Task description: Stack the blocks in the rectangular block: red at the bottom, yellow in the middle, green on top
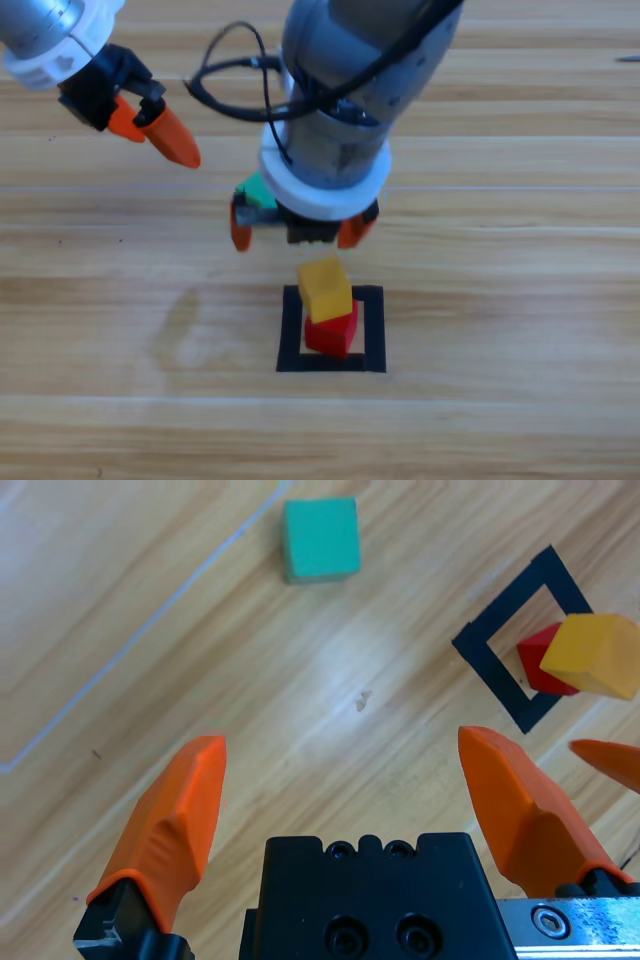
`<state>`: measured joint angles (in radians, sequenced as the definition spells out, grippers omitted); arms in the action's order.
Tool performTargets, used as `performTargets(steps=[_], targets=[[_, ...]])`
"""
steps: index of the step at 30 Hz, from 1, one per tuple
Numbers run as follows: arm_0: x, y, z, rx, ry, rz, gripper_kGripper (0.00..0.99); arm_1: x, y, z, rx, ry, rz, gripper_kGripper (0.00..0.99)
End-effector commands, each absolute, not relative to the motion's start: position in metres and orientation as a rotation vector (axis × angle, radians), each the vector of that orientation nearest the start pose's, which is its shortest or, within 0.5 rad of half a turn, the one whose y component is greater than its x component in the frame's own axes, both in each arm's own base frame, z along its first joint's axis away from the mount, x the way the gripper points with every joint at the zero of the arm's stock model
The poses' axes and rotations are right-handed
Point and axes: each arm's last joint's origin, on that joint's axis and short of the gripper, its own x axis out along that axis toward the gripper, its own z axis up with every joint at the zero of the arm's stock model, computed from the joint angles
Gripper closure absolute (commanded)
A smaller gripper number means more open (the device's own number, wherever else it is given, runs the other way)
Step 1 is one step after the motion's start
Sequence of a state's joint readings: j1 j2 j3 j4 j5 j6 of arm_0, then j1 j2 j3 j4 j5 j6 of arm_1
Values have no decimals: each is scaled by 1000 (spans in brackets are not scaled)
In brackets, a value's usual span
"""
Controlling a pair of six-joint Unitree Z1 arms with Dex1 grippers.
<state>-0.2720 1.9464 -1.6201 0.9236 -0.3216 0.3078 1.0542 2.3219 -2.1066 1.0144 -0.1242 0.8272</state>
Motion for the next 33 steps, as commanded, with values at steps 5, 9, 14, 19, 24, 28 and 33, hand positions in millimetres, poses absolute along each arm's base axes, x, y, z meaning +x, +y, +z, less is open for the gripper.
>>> performTargets(steps=[5,9,14,19,24,28,33], targets=[[418,-139,254,324,1326,-640,0,218,363,376,48,1075,318,24],[419,-150,257,342,1316,-641,0,221,309,389,81,1083,246,24],[421,-166,253,357,1320,-662,0,233,241,387,91,1131,157,24],[419,-193,242,412,1335,-664,0,243,192,365,-2,1178,82,24],[413,-220,227,481,1360,-628,0,248,168,338,-10,1263,90,24],[410,-240,213,516,1378,-600,0,250,178,331,8,1287,259,25],[412,-255,205,489,1394,-565,0,258,195,324,77,1269,513,25]])
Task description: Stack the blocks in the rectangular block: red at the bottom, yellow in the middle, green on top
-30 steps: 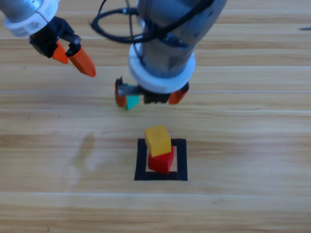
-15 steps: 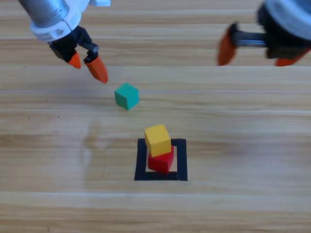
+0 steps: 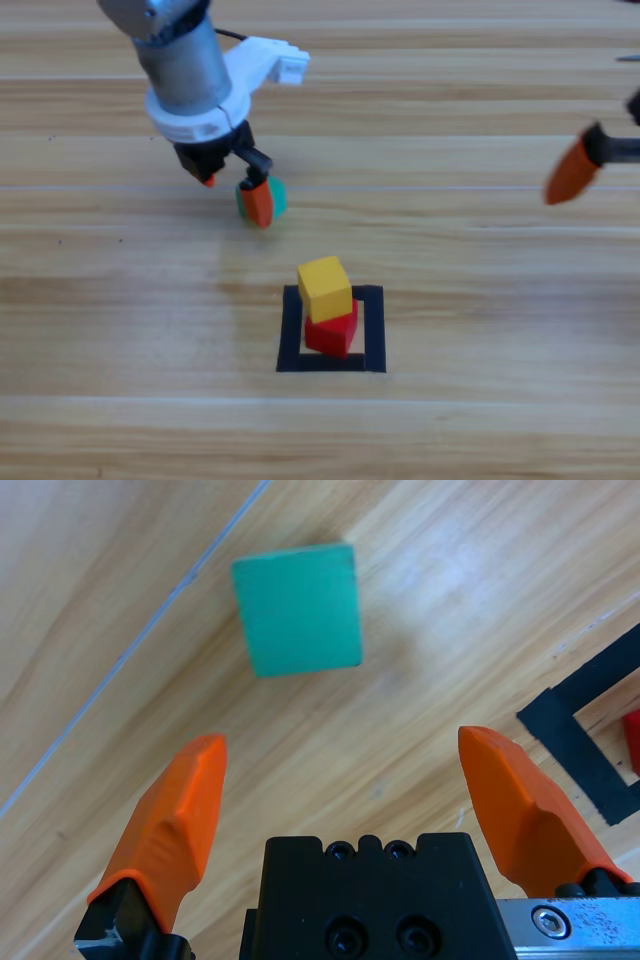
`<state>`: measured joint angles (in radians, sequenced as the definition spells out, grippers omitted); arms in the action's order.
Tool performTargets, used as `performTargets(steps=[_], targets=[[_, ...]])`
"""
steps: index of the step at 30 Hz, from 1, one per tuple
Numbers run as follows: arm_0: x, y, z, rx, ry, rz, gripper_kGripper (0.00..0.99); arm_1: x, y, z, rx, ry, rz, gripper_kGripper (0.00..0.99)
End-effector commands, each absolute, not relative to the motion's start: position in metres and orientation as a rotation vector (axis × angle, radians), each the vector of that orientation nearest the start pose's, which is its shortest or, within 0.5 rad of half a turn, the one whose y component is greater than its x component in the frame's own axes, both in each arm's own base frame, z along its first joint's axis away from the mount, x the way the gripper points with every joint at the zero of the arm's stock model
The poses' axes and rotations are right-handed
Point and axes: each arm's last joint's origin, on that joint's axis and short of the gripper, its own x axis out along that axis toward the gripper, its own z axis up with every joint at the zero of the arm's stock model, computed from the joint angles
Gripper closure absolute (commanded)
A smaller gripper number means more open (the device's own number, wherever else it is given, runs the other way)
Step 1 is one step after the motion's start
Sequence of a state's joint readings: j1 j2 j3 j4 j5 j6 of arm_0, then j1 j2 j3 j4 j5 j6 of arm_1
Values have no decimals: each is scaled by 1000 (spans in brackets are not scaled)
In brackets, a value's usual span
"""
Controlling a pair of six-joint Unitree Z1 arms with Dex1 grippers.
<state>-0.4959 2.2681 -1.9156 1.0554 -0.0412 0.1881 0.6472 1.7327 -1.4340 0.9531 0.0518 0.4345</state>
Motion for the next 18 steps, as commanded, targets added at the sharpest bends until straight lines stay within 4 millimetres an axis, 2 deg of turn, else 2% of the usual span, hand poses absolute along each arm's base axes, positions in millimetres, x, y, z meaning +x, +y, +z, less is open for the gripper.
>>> performTargets(steps=[1,6,13,18], targets=[[415,-257,205,479,1398,-556,0,260,199,319,62,1267,560,22],[425,-271,202,441,1408,-508,0,262,204,297,76,1316,603,13],[432,-274,188,424,1426,-482,0,260,202,289,33,1320,596,13],[436,-269,182,426,1436,-472,0,259,201,287,26,1324,603,13]])
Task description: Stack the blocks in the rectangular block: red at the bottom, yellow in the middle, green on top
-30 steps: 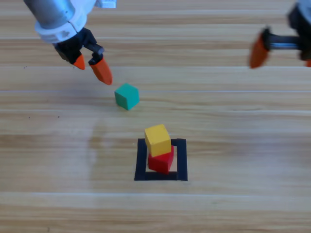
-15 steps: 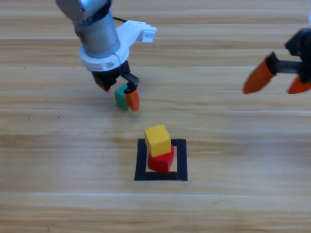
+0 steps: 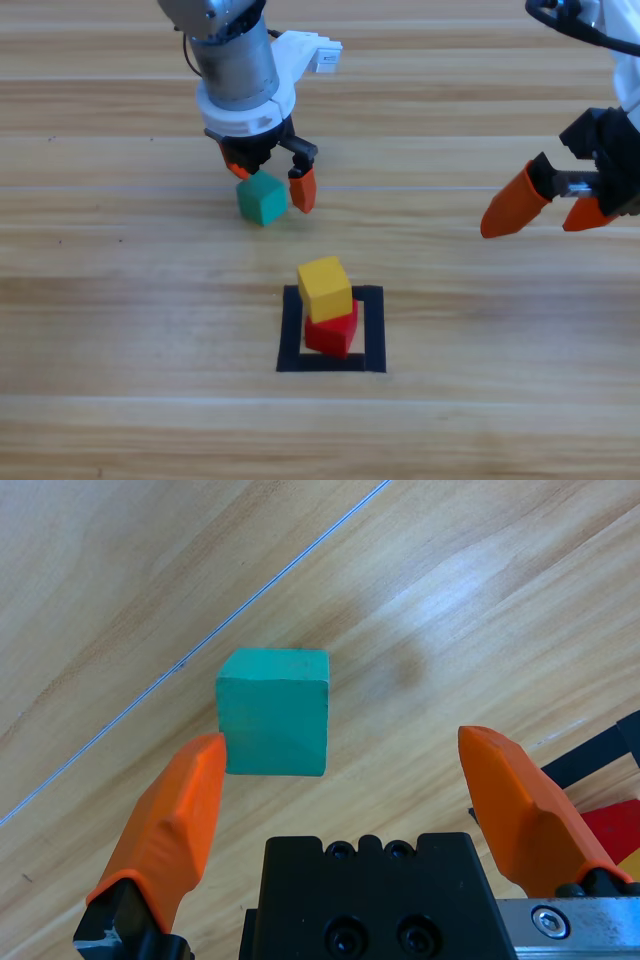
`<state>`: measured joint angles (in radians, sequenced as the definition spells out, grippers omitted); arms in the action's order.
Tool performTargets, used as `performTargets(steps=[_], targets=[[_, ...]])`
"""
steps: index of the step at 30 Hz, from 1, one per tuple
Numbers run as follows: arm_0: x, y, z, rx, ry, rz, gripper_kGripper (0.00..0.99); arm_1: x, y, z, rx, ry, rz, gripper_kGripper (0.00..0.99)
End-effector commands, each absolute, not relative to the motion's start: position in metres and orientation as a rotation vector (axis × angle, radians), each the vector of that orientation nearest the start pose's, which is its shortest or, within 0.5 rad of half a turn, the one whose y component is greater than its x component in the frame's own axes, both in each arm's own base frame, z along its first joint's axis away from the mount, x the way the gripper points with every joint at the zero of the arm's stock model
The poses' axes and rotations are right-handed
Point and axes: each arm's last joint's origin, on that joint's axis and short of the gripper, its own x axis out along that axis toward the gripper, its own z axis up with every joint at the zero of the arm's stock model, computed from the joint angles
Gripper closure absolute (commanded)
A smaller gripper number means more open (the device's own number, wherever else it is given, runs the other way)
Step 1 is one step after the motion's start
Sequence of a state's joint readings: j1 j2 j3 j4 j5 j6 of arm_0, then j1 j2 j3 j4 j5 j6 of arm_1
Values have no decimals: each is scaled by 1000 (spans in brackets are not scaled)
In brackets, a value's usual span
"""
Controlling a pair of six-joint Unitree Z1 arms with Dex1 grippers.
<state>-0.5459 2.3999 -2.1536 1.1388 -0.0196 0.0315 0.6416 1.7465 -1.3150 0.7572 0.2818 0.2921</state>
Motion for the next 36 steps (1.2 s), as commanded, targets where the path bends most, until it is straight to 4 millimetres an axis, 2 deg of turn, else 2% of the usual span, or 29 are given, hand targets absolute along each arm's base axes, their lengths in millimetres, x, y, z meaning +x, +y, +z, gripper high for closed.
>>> performTargets(steps=[1,11,16,20,26,36], targets=[[438,-267,182,423,1434,-467,0,259,201,288,29,1324,611,13],[452,-248,205,418,1393,-471,0,260,203,284,33,1332,622,11],[454,-240,216,417,1380,-473,0,259,203,284,36,1334,627,11],[455,-240,208,434,1394,-474,0,259,203,284,38,1337,632,11],[464,-244,182,476,1435,-493,0,258,203,284,40,1338,635,11],[468,-254,178,478,1428,-500,7,259,203,283,38,1340,633,11]])
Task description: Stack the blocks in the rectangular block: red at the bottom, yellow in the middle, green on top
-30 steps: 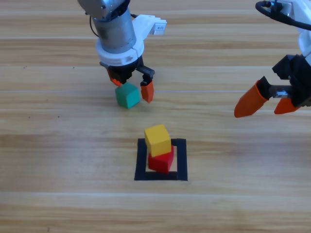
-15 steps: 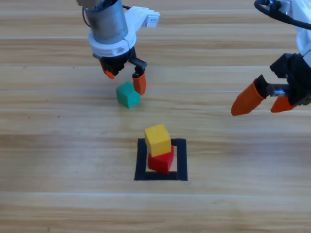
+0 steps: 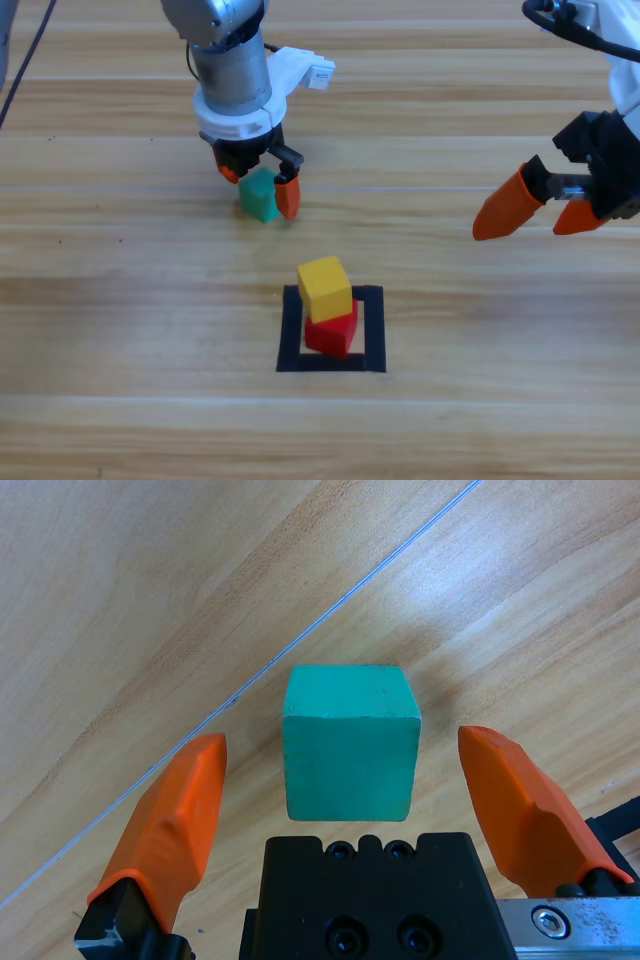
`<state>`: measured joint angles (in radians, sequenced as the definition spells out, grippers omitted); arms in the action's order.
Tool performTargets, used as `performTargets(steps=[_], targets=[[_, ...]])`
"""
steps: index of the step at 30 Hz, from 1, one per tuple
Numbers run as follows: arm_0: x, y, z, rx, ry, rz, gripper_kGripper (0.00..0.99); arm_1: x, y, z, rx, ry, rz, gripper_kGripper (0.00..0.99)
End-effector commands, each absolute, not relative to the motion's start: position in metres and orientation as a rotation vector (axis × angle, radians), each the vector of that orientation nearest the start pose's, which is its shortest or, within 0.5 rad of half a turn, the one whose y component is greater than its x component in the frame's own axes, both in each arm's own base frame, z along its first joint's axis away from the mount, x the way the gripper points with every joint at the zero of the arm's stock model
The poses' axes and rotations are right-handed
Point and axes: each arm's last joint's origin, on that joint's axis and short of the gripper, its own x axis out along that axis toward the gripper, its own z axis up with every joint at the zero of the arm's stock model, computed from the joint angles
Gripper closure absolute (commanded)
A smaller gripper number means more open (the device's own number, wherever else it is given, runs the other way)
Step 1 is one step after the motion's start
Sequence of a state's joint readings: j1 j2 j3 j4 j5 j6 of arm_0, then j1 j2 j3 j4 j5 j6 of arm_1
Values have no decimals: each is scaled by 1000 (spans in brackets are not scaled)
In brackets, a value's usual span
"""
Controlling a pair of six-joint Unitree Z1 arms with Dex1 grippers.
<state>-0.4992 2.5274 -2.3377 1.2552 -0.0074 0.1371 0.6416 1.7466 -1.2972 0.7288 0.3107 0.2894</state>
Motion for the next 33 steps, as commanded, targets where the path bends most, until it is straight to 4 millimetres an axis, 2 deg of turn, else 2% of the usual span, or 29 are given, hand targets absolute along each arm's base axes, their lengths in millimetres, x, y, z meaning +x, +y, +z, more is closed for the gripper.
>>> performTargets(steps=[1,4,6,9,12,14,29,33], targets=[[468,-254,177,477,1430,-498,21,259,203,283,38,1340,633,13],[467,-254,178,479,1429,-501,94,259,203,282,38,1342,632,13],[467,-254,179,479,1426,-508,198,259,203,282,38,1342,632,13],[467,-254,181,475,1425,-514,271,259,203,282,38,1342,632,13],[466,-254,181,474,1427,-519,410,259,203,282,38,1344,633,13],[465,-254,180,476,1435,-520,468,259,203,282,39,1344,634,13],[462,-255,171,482,1475,-522,473,255,204,289,60,1333,696,13],[461,-257,171,479,1476,-528,806,253,203,292,64,1323,706,13]])
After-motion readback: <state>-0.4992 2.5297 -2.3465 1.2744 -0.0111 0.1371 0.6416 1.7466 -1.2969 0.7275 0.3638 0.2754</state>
